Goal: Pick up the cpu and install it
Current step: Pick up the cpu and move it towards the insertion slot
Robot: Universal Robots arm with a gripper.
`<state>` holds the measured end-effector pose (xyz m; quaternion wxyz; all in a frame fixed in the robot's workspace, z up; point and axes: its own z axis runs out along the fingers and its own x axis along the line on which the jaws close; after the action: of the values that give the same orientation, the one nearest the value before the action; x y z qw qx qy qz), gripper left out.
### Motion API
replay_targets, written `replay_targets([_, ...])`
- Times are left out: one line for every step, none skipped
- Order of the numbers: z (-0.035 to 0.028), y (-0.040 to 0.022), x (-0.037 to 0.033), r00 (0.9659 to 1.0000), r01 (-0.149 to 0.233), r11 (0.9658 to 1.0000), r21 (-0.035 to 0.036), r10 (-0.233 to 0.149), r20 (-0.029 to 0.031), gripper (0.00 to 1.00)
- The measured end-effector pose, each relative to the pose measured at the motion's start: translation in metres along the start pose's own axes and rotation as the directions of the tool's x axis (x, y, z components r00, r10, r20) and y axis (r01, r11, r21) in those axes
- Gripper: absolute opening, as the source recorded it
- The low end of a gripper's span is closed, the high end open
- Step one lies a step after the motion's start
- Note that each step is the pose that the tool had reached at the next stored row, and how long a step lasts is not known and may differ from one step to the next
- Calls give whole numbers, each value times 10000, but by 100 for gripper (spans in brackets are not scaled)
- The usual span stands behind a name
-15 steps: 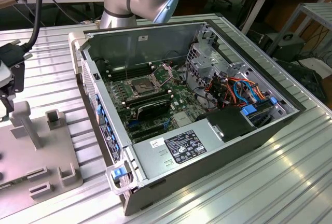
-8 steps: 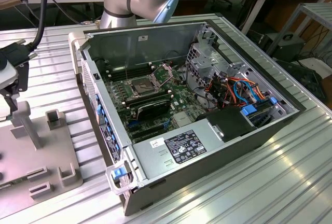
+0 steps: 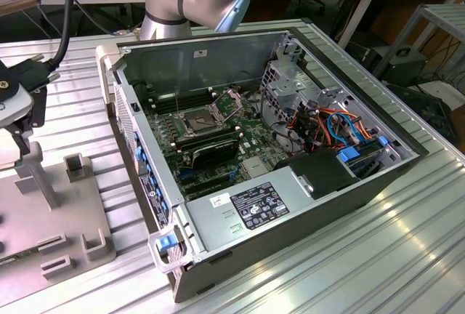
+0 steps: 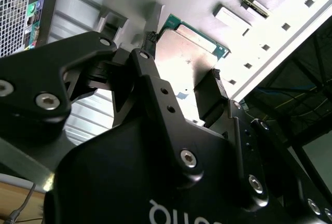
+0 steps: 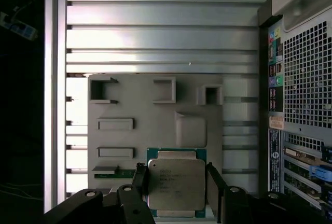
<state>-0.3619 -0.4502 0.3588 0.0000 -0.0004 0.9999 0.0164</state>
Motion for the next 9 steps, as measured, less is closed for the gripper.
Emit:
replay_targets([0, 0, -7, 10000, 1, 10000, 1, -1, 0, 55])
replay_targets([0, 0, -14, 10000, 1, 10000, 1, -1, 0, 55])
replay_targets([0, 0, -20, 10000, 1, 10000, 1, -1, 0, 55])
replay_targets([-1, 0, -27, 10000, 0, 10000, 1, 0, -1, 55])
replay_targets([0, 0, -33, 10000, 0, 10000, 0, 0, 0, 55])
replay_targets([0, 0, -39, 10000, 1, 10000, 1, -1, 0, 55])
replay_targets([0, 0, -45, 10000, 0, 10000, 0, 0, -1, 55])
replay_targets([0, 0, -51, 10000, 1, 10000, 0, -1, 0, 55])
replay_targets([0, 0, -57, 10000, 0, 10000, 0, 0, 0, 55])
